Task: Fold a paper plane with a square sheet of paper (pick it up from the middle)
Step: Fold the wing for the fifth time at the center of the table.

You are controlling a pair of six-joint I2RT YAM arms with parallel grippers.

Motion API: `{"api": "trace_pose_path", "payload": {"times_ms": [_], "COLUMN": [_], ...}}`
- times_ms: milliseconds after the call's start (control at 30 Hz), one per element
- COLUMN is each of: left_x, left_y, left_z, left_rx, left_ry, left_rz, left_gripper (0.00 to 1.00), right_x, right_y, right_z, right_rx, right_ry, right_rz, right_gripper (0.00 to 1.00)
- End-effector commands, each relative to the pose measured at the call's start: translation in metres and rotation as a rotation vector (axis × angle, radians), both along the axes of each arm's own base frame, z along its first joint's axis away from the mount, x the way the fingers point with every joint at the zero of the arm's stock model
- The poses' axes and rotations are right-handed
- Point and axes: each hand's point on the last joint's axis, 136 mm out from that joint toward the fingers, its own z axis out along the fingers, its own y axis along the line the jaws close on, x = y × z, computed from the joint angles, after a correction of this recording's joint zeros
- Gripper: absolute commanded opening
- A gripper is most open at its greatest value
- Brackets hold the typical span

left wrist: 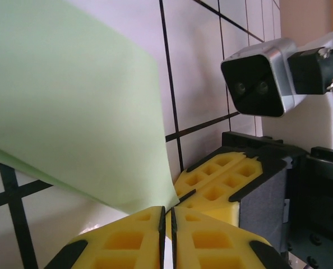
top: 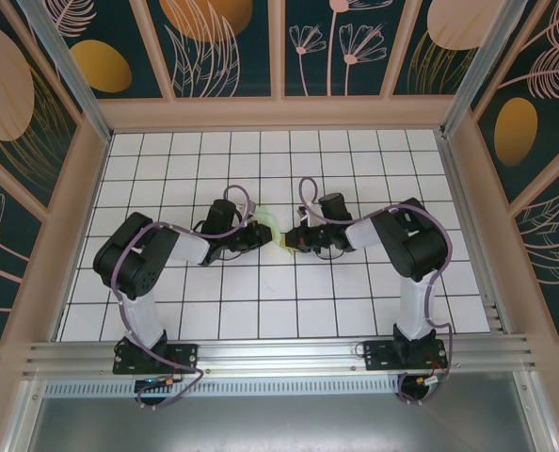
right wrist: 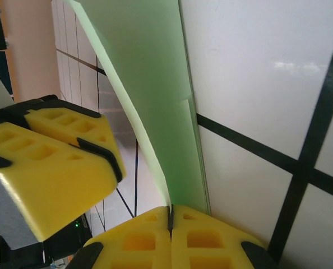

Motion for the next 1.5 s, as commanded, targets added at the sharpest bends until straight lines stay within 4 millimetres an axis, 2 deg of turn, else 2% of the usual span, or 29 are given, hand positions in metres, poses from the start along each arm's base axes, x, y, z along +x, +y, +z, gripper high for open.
{"api": "trace_pose_path", "payload": {"times_ms": [0,767,833,1133,1467], "left_x": [0.002,0.014,0.013,0.011,0.009], "left_y": [-0.008,0.004,0.007,0.023,0.028], "left_z": [0.005,-0.036,-0.044,-0.066,-0.076], "left_rx": [-0.025,0.130,0.160,0.281,0.320], "left_ry": [-0.032,0.094,0.121,0.203,0.235], "left_rz": [-0.033,0.048,0.061,0.112,0.124], "left_gripper": [0.15,0.09,0.09,0.08,0.07], "right_x": [-0.003,-0.003,0.000,0.005,-0.006], "right_y": [-0.007,-0.007,-0.006,-0.007,-0.017], "right_z": [-0.023,-0.031,-0.027,-0.006,-0.005], "right_rx": [-0.049,-0.090,-0.093,-0.122,-0.136], "right_ry": [0.078,0.100,0.087,-0.007,-0.011], "right_rz": [-0.021,-0.007,-0.005,0.054,0.045], "right_gripper": [0.00,0.00,0.00,0.14,0.13]}}
